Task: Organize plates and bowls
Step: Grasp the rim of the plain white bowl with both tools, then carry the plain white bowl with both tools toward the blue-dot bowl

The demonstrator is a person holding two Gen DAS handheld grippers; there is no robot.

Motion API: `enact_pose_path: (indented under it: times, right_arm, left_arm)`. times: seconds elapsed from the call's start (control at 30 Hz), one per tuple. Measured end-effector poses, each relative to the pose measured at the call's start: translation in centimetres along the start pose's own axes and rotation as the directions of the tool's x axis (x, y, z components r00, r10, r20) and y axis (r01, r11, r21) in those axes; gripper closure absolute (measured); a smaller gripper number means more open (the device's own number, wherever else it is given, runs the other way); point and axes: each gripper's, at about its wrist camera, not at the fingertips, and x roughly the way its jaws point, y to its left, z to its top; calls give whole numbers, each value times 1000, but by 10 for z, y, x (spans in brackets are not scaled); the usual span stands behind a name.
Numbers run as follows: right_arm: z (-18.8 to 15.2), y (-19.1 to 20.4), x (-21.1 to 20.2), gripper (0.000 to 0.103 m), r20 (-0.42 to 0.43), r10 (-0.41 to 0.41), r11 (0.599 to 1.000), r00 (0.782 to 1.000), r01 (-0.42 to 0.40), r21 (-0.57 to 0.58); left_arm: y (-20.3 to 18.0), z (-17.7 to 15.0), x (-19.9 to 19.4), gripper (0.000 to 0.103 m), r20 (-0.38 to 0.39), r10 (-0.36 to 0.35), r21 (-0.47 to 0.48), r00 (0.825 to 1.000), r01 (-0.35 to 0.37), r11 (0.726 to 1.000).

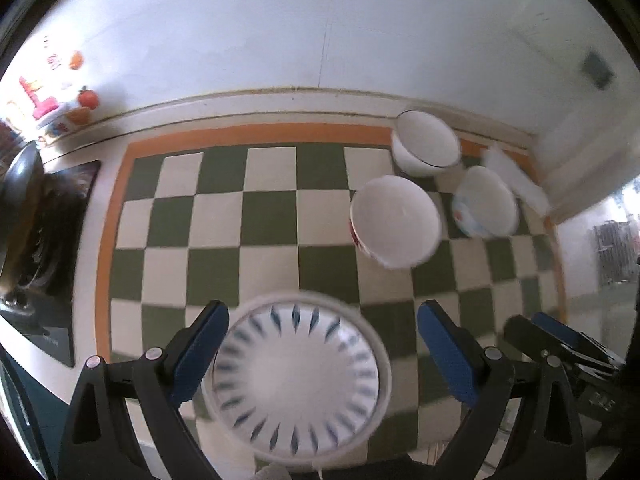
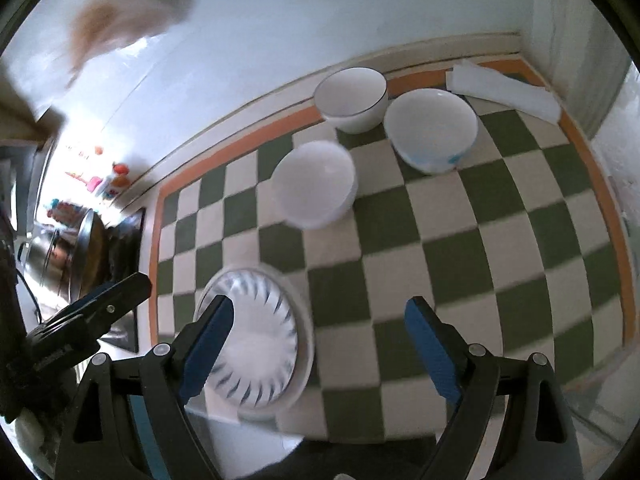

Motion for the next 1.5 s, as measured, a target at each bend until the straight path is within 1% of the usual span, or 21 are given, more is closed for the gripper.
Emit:
enact_pose_path:
  times: [0.03, 0.07, 0.13, 0.2, 0.3, 0.33, 0.37, 0.4, 0.43, 0.47, 0.5, 0.53, 0.57, 0.6, 0.63, 0.93, 1.2, 1.23, 1.33, 1.47, 1.5]
  right_arm:
    - [30, -12, 22, 14, -30, 13, 1000, 999, -13, 5]
    - [30, -12, 22, 14, -30, 13, 1000, 999, -13, 5]
    - [50, -20, 41, 16, -49, 15, 1000, 999, -15, 6]
    - [73, -27, 65, 22, -80, 18, 1000, 997, -18, 1]
    - [99, -34, 102, 33, -141, 30, 1000, 990, -31, -4]
    - [111, -37, 123, 37, -177, 42, 999, 983, -43, -4]
    - [111, -37, 123, 39, -177, 42, 999, 983, -43, -4]
    - [114, -37, 134, 45, -196, 45, 999, 980, -48, -8]
    - [118, -36, 144, 53, -211, 48, 999, 976, -52, -11]
    - [121, -36, 154, 57, -227, 52, 998, 973, -56, -10]
    - [123, -36, 164, 66, -248, 52, 998, 967, -56, -10]
    - [125, -37, 175, 74, -270, 50, 999, 962, -53, -4]
    - [124, -38, 182, 77, -285, 51, 999, 957, -53, 0]
    - [123, -38, 188, 86, -296, 46, 999, 954, -49, -1]
    - [123, -38, 193, 89, -307, 39, 999, 951, -42, -2]
    - [121, -32, 189, 90, -293, 37, 998, 955, -47, -30]
    - [103, -33, 128, 90, -265, 49, 997, 963, -64, -49]
    - [94, -36, 114, 90, -268, 52, 996, 962, -68, -51]
    - [81, -40, 99, 90, -270, 49, 997, 962, -65, -52]
    - [54, -53, 78, 90, -275, 38, 998, 961, -52, -45]
    - [48, -58, 74, 90, -276, 36, 998, 960, -49, -41]
  left_arm:
    - [-3, 10, 14, 6, -17, 0, 3, 1000, 0, 1000]
    - [-6, 22, 31, 6, -42, 18, -3, 999, -18, 1000]
    - [-8, 37, 60, 7, -87, 16, -16, 996, -17, 1000]
    - [-8, 50, 90, 14, -148, 11, -38, 989, -17, 999]
    - [-10, 62, 126, 31, -210, 9, -48, 978, -20, 999]
    - [-11, 64, 133, 37, -219, 9, -47, 976, -20, 999]
    - [-13, 65, 141, 44, -232, 12, -42, 973, -22, 999]
    - [-14, 65, 147, 48, -242, 4, -41, 970, -15, 999]
    - [-15, 65, 154, 57, -258, -10, -42, 966, -1, 999]
    - [-16, 64, 161, 68, -278, -16, -44, 960, 4, 999]
    - [-17, 63, 167, 73, -294, -24, -46, 956, 11, 999]
    - [-17, 61, 172, 82, -304, -30, -49, 952, 16, 999]
    - [-17, 60, 175, 85, -307, -30, -50, 951, 16, 999]
    - [-17, 58, 178, 86, -307, -35, -49, 951, 21, 999]
    - [-17, 57, 178, 91, -302, -42, -52, 952, 28, 998]
    - [-26, 41, 150, 92, -263, -35, -42, 964, 25, 999]
    - [-44, -3, 83, 92, -222, -79, -10, 972, 79, 997]
    - [-45, -9, 78, 92, -222, -88, -10, 971, 88, 996]
    - [-55, -23, 66, 92, -240, -113, -12, 964, 113, 994]
    - [-65, -45, 66, 92, -269, -135, 2, 954, 141, 990]
    - [-72, -41, 73, 92, -279, -135, 7, 951, 142, 990]
